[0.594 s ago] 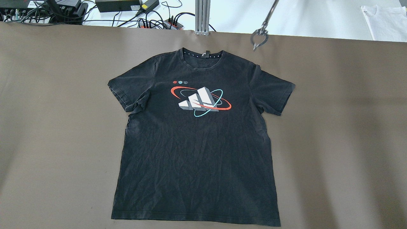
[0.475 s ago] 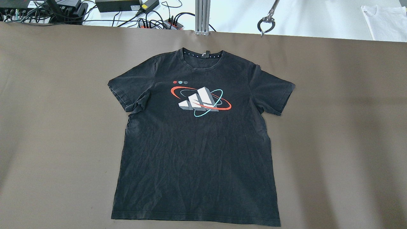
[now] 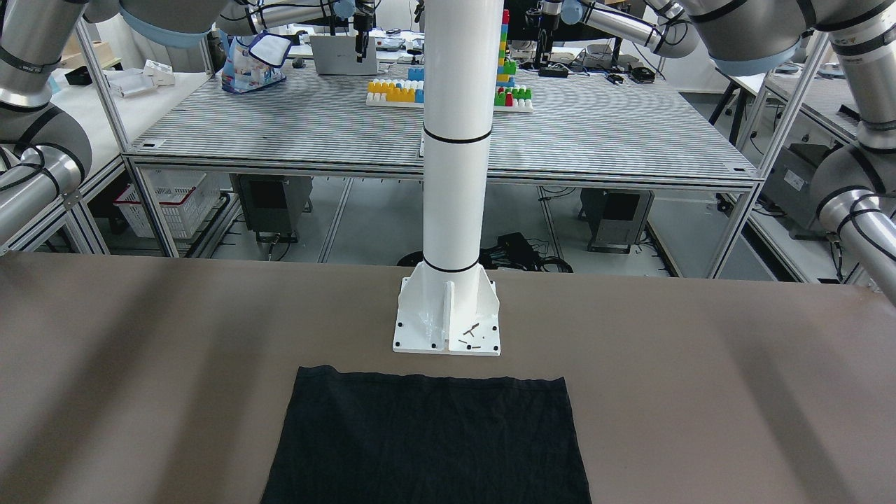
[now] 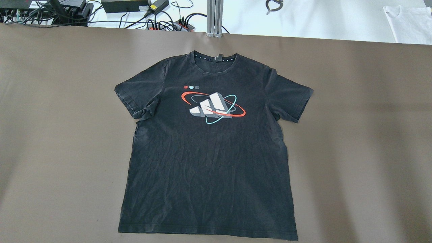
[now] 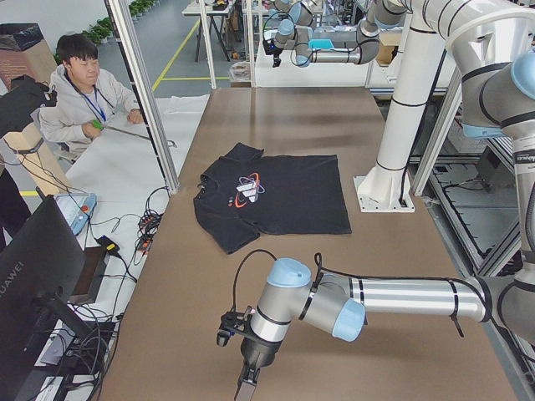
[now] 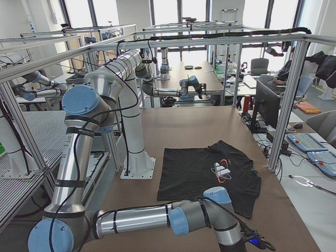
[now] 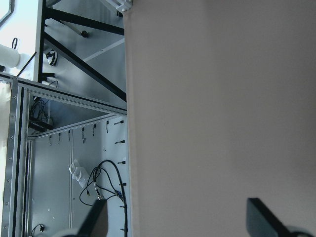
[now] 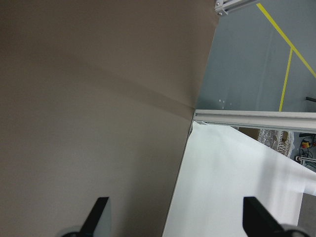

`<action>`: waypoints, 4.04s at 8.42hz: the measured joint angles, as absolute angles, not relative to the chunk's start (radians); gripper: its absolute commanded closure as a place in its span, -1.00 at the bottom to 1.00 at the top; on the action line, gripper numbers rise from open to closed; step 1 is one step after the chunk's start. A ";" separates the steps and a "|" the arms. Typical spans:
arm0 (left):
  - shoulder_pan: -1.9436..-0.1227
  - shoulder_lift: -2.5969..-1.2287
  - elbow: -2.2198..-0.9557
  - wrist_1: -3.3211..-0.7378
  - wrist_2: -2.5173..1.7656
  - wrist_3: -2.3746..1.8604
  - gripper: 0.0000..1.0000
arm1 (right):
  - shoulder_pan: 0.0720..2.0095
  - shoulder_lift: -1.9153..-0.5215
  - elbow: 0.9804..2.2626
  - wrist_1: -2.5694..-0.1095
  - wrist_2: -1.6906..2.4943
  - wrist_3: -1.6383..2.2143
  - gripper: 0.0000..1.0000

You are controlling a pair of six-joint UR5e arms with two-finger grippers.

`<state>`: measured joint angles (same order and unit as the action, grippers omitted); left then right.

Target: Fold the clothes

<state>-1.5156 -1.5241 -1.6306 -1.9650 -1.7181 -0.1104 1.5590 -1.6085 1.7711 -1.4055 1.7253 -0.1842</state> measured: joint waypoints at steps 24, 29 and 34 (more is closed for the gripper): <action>-1.099 -2.024 -1.408 -2.016 -1.882 -0.421 -1.00 | 1.102 -1.326 1.685 -1.284 1.799 0.594 -0.87; -0.986 -2.168 -1.166 -2.226 -1.979 -0.596 -0.44 | 1.026 -1.269 1.558 -1.126 1.818 0.737 -0.88; -0.950 -2.215 -1.098 -2.233 -1.977 -0.614 -0.06 | 1.017 -1.269 1.555 -1.123 1.812 0.738 -0.88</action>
